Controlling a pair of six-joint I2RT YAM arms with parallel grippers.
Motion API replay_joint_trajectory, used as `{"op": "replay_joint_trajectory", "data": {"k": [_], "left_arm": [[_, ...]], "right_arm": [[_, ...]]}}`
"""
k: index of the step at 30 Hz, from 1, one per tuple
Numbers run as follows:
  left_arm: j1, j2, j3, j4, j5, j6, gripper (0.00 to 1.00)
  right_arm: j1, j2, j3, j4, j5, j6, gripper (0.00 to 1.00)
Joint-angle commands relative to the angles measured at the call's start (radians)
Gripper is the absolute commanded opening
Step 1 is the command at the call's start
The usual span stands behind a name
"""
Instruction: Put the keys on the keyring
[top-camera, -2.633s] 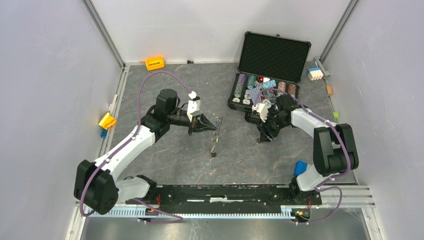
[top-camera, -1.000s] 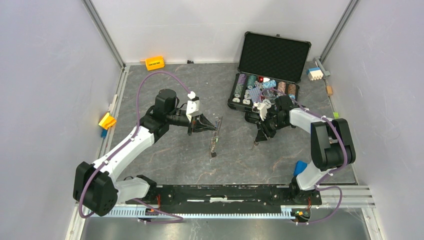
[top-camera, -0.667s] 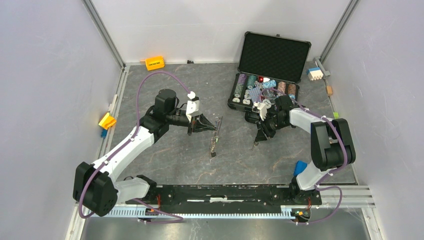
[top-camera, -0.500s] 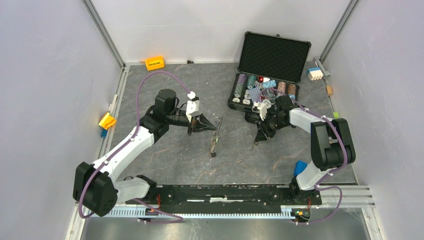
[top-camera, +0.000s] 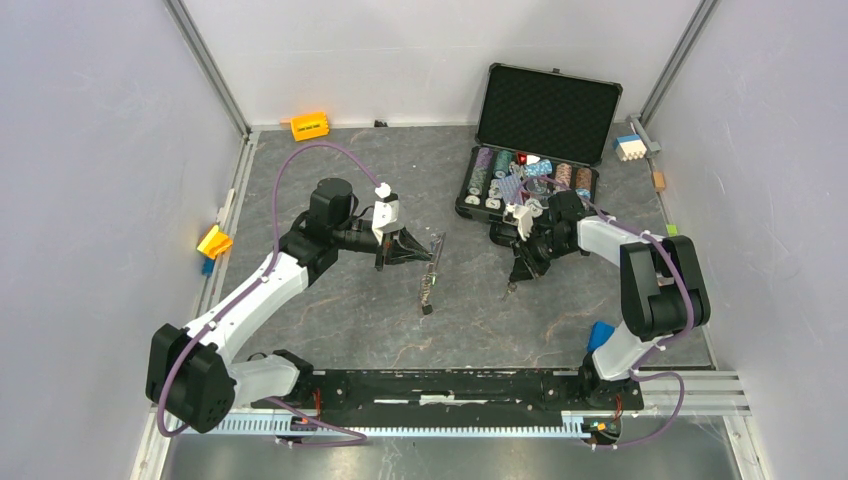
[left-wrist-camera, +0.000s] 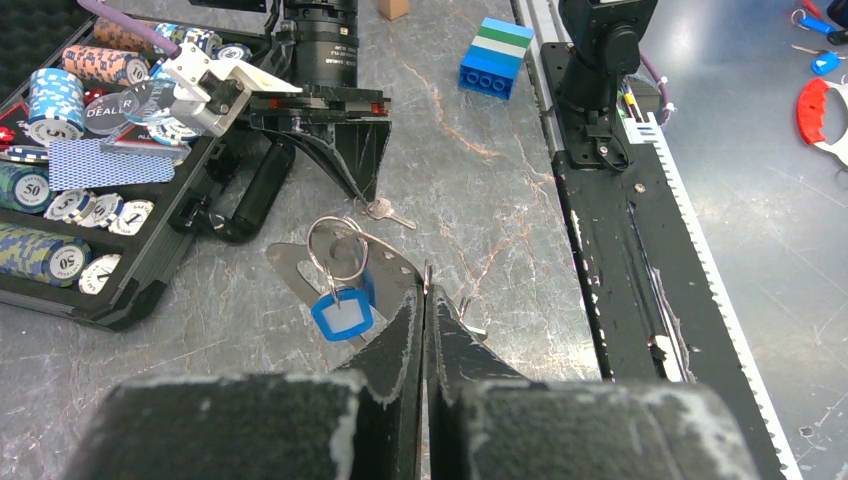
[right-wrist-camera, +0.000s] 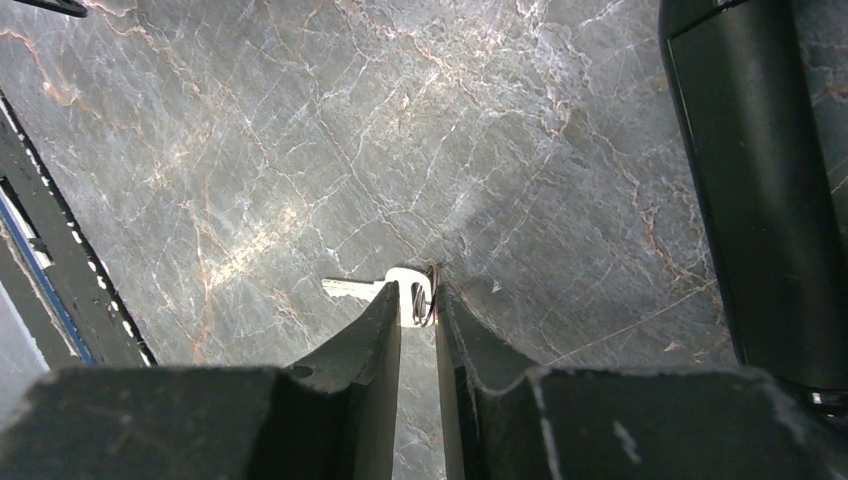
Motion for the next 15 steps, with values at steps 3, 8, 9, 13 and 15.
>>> {"op": "replay_joint_trajectory", "data": {"k": [3, 8, 9, 13, 15], "left_arm": [[0.008, -0.027, 0.016, 0.030, 0.039, 0.033, 0.02], [0.008, -0.026, 0.016, 0.031, 0.039, 0.034, 0.02], [0.007, -0.025, 0.016, 0.032, 0.038, 0.034, 0.02], [0.008, -0.024, 0.016, 0.032, 0.038, 0.034, 0.02], [0.007, -0.022, 0.016, 0.032, 0.038, 0.034, 0.02]], "right_arm": [[0.021, 0.001, -0.004, 0.039, 0.038, 0.024, 0.22], [0.029, -0.002, -0.007, 0.041, 0.042, 0.027, 0.17], [0.029, -0.003, -0.007, 0.041, 0.042, 0.027, 0.16], [0.031, -0.007, -0.007, 0.042, 0.042, 0.029, 0.09], [0.032, -0.009, -0.005, 0.043, 0.042, 0.031, 0.06]]}}
